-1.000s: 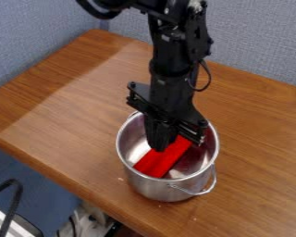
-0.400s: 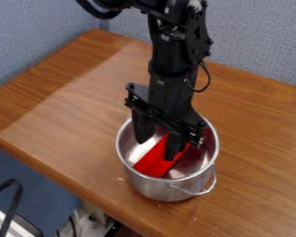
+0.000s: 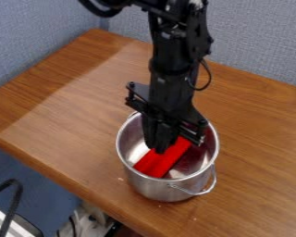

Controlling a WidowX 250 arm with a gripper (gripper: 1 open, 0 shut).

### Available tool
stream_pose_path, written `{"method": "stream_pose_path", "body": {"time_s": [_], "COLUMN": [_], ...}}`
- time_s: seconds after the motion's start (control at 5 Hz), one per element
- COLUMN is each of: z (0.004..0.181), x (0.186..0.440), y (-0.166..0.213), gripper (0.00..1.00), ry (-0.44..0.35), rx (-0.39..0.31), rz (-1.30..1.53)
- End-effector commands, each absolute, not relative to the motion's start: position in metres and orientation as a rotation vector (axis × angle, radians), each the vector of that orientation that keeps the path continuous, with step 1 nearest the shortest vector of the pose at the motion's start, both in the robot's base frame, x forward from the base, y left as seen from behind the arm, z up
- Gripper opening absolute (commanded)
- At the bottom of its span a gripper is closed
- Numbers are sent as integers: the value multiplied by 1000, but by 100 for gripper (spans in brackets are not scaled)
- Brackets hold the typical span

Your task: Move the red object from the metal pot to the table

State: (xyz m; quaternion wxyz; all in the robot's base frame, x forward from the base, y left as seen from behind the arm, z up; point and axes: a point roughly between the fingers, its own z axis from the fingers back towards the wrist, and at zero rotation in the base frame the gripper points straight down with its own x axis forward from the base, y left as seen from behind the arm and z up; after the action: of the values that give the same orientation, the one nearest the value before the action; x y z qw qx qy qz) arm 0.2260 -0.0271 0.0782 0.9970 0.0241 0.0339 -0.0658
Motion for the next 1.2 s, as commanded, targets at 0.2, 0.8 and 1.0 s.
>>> {"method": "stream_pose_path", "body": {"time_s": [0.2, 0.8, 1.0], "z": [87, 96, 97], "x": [233, 233, 232], "y": [-26, -32, -34], "gripper": [0, 0, 0], "ry": [39, 9, 0], "rx": [42, 41, 42], "rz": [-113, -132, -137]}}
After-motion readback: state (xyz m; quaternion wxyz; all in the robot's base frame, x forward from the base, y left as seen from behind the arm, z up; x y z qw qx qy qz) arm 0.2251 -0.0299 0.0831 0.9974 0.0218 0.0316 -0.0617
